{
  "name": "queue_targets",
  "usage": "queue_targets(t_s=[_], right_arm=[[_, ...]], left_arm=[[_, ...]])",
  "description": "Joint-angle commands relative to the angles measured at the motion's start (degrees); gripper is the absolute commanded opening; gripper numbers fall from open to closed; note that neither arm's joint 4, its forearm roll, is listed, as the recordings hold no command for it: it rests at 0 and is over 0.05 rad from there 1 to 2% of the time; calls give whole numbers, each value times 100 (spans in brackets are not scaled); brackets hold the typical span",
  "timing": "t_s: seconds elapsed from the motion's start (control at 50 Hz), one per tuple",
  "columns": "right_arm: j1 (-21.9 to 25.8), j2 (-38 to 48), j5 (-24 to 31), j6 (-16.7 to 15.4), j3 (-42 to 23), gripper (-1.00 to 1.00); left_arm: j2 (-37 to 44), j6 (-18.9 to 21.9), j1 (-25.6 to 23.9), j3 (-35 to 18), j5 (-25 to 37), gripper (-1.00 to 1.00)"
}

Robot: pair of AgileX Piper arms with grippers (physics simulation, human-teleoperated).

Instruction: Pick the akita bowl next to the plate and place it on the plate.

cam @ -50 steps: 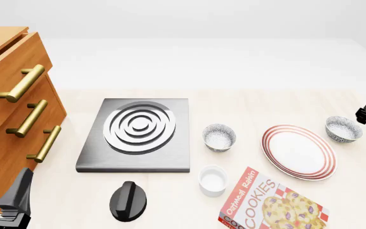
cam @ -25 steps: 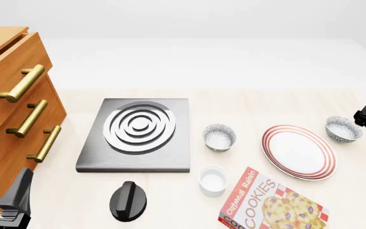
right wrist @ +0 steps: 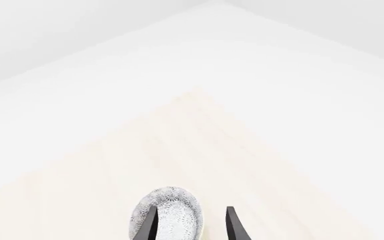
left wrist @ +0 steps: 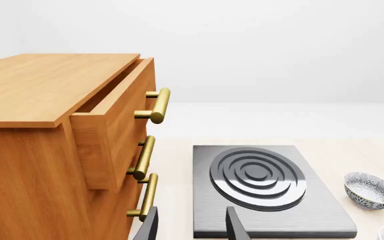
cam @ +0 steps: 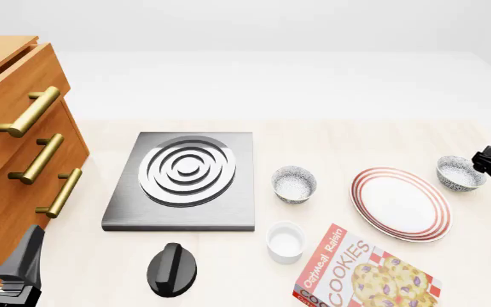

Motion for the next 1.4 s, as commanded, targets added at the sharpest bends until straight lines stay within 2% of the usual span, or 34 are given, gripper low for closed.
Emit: queue_targets(t_s=[0.02,0.92,0.98,1.4], right_arm=[[-7,145,-7,24,-76,100],[-4,889,-114,98,-427,100],[20,981,6,218,-527,100],[72,1205,142,399,-713,100]], left_arm=[[0,0,0,0,0,100],[0,0,0,0,0,100],[0,0,0,0,0,100],[0,0,0,0,0,100]])
